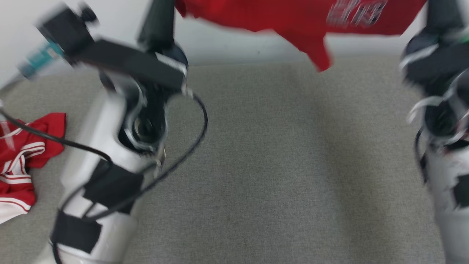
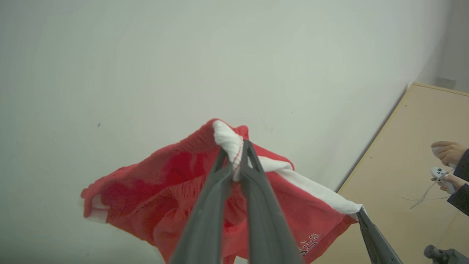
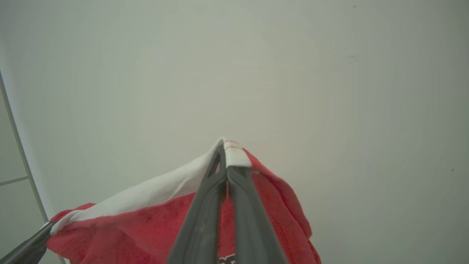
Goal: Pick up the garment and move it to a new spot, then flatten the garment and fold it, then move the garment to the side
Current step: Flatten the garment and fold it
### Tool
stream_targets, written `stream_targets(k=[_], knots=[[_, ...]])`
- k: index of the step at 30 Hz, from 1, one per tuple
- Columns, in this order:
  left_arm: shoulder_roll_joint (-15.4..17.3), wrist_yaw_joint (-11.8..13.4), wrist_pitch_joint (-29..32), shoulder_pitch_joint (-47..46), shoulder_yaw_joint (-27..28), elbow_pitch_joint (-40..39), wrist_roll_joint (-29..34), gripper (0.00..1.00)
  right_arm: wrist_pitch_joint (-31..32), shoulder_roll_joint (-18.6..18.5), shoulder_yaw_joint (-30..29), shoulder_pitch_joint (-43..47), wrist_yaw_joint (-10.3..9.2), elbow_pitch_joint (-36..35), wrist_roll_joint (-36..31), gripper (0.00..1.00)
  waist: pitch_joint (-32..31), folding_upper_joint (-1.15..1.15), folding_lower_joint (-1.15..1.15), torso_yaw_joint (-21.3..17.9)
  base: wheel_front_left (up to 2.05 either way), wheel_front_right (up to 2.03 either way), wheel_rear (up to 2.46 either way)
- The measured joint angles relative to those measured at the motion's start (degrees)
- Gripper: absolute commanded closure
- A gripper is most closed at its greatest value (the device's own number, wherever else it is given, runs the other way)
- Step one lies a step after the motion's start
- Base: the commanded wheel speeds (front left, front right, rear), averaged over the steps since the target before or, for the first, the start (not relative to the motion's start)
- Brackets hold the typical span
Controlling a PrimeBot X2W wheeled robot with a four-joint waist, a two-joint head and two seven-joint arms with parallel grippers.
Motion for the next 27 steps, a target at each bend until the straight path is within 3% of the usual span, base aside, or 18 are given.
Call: stream_targets(k=[8, 16, 27], knots=[[0.48, 1.21, -1.74, 13.63, -7.92, 12.09, 2.8, 1.0, 5.84, 2.08, 7.3, 20.69, 0.78, 5.97, 0.23, 1.0, 3.58, 0.01, 0.0, -1.77, 0.0, 0.0, 0.0], [0.56, -1.11, -1.75, 13.6, -11.78, 17.91, 4.1, 1.0, 6.77, 1.85, 8.7, 23.17, 3.1, 8.38, 1.27, 1.0, 6.94, 0.01, 0.01, -3.82, 0.0, 0.0, 0.0], [0.83, -3.52, -4.68, 18.52, -13.56, 20.11, 4.38, 1.0, 4.31, -2.52, 8.36, 33.78, 5.14, 5.01, 0.33, 1.0, 2.82, 0.0, -0.01, -2.16, 0.0, 0.0, 0.0]])
